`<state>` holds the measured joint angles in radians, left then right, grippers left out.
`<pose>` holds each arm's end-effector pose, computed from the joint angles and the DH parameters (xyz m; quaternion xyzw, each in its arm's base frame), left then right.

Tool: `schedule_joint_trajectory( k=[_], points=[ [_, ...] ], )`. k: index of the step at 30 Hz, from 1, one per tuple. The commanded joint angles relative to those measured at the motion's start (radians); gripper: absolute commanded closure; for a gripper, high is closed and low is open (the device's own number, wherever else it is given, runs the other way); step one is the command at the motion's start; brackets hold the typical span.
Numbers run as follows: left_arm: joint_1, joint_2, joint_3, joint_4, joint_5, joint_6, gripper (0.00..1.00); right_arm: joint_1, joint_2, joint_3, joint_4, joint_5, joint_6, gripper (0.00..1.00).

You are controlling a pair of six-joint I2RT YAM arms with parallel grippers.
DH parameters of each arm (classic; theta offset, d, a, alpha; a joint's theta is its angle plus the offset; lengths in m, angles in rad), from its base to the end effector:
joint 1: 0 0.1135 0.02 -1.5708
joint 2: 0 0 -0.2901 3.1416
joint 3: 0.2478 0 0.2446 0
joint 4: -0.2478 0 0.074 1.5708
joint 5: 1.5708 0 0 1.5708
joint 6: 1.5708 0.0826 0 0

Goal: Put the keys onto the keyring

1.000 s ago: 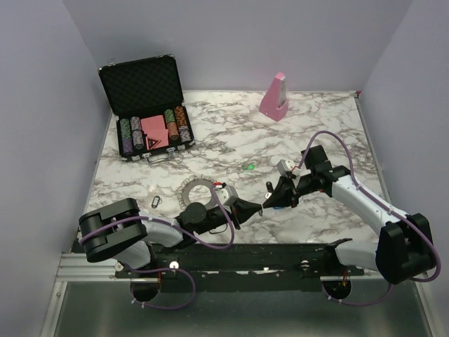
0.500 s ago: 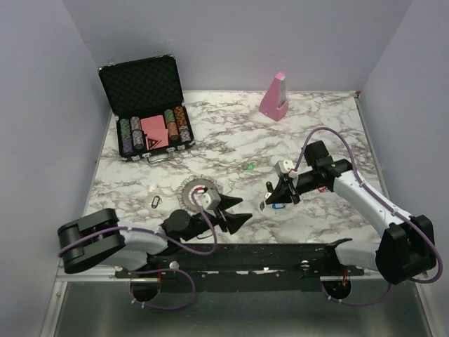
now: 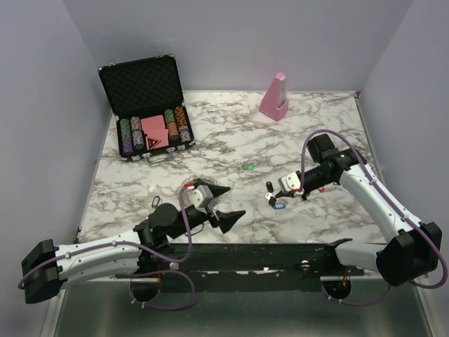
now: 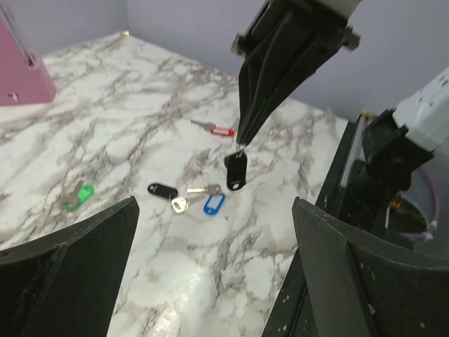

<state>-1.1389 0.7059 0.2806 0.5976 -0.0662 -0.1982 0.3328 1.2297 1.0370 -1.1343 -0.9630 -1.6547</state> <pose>0.0862 -0.1740 0.2853 0.2690 0.5849 -0.4574 0.6134 0.1635 0.1283 0.2828 -0.7680 0.4327 0.2967 0.3673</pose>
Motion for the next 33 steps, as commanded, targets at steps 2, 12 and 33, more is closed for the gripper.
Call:
schedule_joint_trajectory(
  k=[2,12,33],
  points=[
    [0.004,0.102,0.012,-0.056,0.140,0.065,0.02,0.002,-0.012,0.006,-0.156,0.026,-0.302,0.99],
    [-0.019,0.378,0.178,0.041,0.201,0.284,0.16,0.005,0.014,0.017,-0.226,0.000,-0.439,0.99],
    [-0.070,0.613,0.351,0.013,0.186,0.278,0.48,0.005,0.024,0.012,-0.188,-0.045,-0.346,0.99]
  ],
)
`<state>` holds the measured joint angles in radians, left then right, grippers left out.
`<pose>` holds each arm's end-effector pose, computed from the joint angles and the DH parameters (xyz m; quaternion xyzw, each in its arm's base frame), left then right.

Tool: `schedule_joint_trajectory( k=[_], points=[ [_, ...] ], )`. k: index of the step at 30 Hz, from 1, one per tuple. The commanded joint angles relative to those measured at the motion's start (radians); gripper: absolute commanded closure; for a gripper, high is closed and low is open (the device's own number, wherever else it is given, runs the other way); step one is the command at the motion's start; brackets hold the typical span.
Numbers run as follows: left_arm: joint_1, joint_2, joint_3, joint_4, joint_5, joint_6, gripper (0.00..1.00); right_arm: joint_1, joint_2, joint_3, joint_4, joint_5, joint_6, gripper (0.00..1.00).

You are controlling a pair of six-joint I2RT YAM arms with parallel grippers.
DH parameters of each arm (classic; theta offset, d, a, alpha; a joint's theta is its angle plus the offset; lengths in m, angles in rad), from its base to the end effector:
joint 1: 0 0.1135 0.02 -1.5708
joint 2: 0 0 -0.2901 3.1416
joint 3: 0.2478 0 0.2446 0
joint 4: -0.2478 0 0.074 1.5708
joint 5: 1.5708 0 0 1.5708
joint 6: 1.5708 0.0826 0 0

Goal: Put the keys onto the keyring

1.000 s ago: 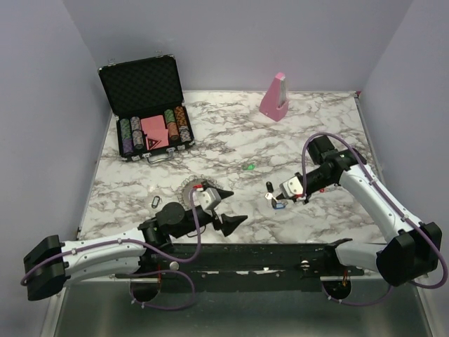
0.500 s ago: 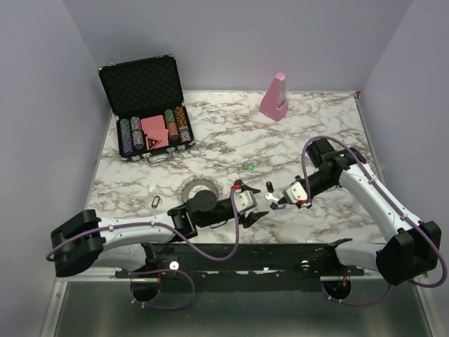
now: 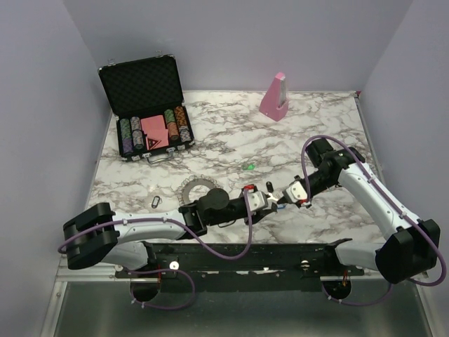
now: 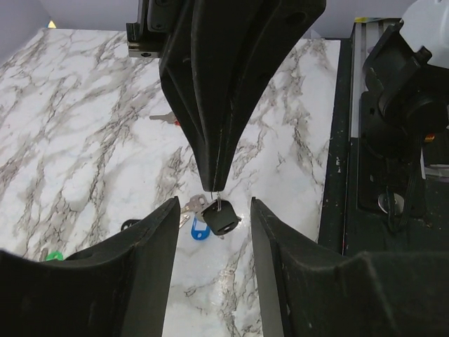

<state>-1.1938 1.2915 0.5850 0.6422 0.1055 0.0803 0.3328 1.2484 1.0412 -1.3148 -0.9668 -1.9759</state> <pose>0.1079 -0.2962 0.2740 0.4623 0.5641 -0.3936 0.5596 0.1464 0.1225 0.2778 -0.8141 0.3477 0.3007 0.3549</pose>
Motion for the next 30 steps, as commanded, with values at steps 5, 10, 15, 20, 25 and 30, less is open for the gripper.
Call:
schedule_joint_trajectory(
  k=[5,10,15,20,25,30],
  points=[
    [-0.024,0.063,0.082,-0.061,0.000,0.006,0.54,0.005,0.002,0.006,-0.001,-0.041,-0.009,0.99],
    [-0.030,0.088,0.108,-0.110,-0.035,0.018,0.58,0.005,0.002,0.008,-0.001,-0.043,0.000,0.99],
    [-0.033,0.095,0.118,-0.142,-0.067,0.030,0.62,0.005,-0.001,0.006,0.002,-0.039,0.005,0.99],
    [-0.039,0.103,0.121,-0.151,-0.090,0.035,0.66,0.005,-0.001,0.003,0.002,-0.046,0.011,0.99],
    [-0.044,0.111,0.131,-0.156,-0.098,0.036,0.69,0.005,-0.003,0.005,0.002,-0.049,0.014,0.99],
    [-0.047,0.115,0.136,-0.154,-0.098,0.036,0.73,0.005,-0.001,0.006,0.003,-0.055,0.014,0.99]
  ],
)
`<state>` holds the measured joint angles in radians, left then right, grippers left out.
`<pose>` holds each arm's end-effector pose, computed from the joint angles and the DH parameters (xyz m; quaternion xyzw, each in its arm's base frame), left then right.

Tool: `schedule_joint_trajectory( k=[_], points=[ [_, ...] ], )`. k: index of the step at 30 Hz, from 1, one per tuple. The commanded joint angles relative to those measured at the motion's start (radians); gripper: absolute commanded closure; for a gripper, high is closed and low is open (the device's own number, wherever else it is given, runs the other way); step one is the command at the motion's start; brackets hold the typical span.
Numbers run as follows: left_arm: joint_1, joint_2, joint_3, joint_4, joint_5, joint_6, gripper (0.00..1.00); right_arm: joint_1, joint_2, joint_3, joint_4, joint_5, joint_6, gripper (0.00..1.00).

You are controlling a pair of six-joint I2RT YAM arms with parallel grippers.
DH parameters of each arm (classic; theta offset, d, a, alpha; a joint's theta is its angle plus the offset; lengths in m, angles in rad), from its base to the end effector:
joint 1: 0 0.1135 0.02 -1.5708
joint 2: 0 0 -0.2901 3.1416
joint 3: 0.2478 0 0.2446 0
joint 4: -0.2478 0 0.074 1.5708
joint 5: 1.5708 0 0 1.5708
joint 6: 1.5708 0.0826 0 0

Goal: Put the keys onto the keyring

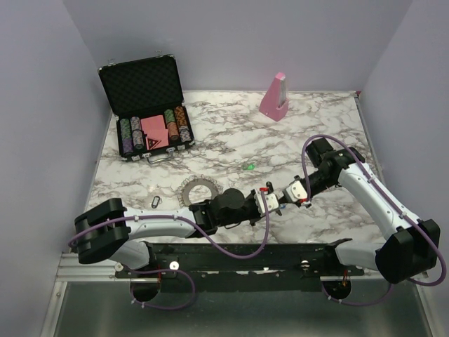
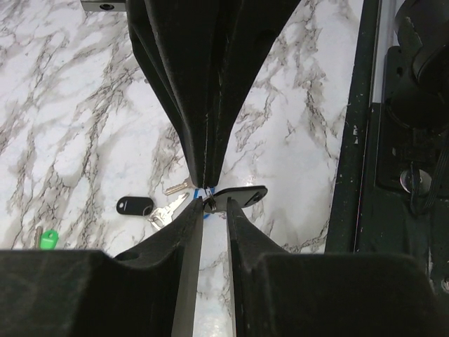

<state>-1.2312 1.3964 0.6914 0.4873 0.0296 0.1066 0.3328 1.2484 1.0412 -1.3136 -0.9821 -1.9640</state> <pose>0.1116 -0.3233 0.2574 0.4908 0.6059 -0.3435 0.5235 0.1462 0.1232 0.2789 -0.8089 0.3507 0.3071 0.3584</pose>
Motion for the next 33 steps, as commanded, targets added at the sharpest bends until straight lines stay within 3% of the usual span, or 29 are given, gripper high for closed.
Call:
schedule_joint_trajectory(
  k=[1,12,33],
  points=[
    [-0.010,0.010,0.030,-0.001,-0.022,0.010,0.73,0.005,-0.001,0.003,0.002,-0.041,0.004,0.99],
    [-0.011,0.013,0.034,-0.001,-0.046,0.004,0.82,0.005,-0.001,0.002,0.004,-0.050,0.010,0.99],
    [-0.021,-0.025,0.002,0.040,-0.071,-0.001,0.78,0.005,-0.003,-0.001,0.016,-0.044,0.033,0.99]
  ],
)
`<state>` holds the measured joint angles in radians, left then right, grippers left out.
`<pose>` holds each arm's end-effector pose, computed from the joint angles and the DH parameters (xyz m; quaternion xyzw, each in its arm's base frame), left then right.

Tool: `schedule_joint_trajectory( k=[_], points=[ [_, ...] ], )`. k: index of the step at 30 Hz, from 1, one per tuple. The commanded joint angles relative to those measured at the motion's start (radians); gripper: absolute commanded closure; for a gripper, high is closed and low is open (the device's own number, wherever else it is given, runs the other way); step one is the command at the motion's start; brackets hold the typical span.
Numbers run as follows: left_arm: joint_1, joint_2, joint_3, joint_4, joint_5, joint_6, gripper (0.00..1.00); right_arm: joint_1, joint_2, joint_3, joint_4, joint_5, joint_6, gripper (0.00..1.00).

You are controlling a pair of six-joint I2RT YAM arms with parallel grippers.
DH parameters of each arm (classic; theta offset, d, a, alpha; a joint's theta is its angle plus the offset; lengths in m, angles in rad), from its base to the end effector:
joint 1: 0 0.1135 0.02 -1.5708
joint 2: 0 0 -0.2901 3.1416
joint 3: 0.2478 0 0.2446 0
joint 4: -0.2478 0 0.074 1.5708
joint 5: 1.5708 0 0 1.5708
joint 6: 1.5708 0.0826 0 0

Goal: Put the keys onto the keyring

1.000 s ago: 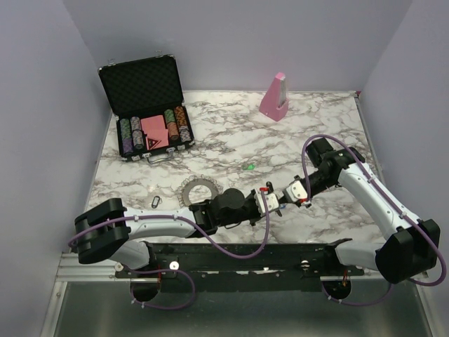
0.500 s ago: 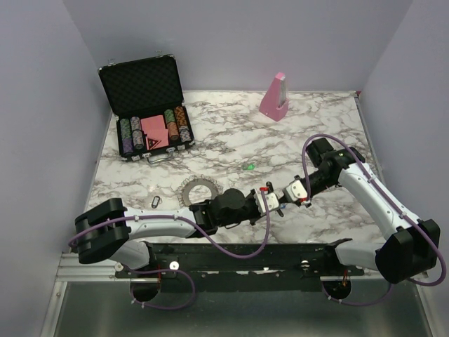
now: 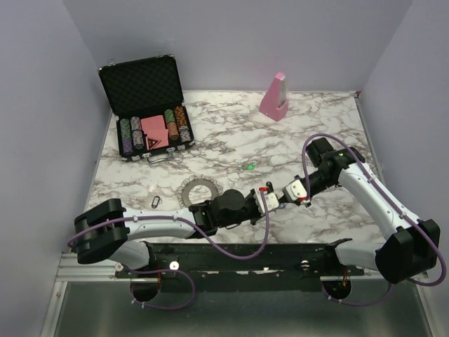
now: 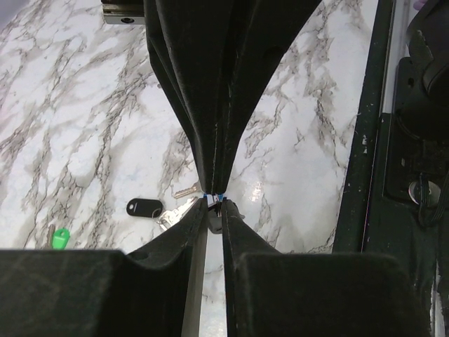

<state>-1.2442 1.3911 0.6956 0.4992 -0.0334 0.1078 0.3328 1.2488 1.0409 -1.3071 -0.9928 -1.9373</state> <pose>0.1124 -0.3232 0.2625 0.4753 0.6095 -0.3305 0.5416 0.1468 0.1239 0.2795 -0.8024 0.3590 0.3133 0.3593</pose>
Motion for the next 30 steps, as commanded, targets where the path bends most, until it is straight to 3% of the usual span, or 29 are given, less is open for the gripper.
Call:
schedule_joint_trajectory(
  k=[1,5,10,18,23,30],
  points=[
    [-0.009,-0.017,-0.001,0.030,-0.005,-0.002,0.78,0.005,-0.002,-0.002,0.009,-0.033,0.006,0.99],
    [-0.009,-0.009,0.001,0.030,0.000,-0.003,0.80,0.005,-0.002,-0.001,0.009,-0.035,0.009,0.99],
    [-0.009,-0.006,0.005,0.016,-0.003,-0.002,1.00,0.005,-0.003,-0.002,0.008,-0.038,0.009,0.99],
    [-0.009,-0.023,-0.033,0.048,-0.085,-0.017,1.00,0.005,0.000,0.007,0.006,-0.073,0.052,0.96],
    [-0.009,-0.095,-0.163,0.237,-0.089,-0.051,1.00,0.003,-0.015,-0.008,0.048,-0.164,0.181,0.70],
    [-0.009,-0.127,-0.356,0.663,-0.028,-0.103,1.00,0.000,-0.022,-0.068,0.100,-0.323,0.262,0.67]
  ],
)
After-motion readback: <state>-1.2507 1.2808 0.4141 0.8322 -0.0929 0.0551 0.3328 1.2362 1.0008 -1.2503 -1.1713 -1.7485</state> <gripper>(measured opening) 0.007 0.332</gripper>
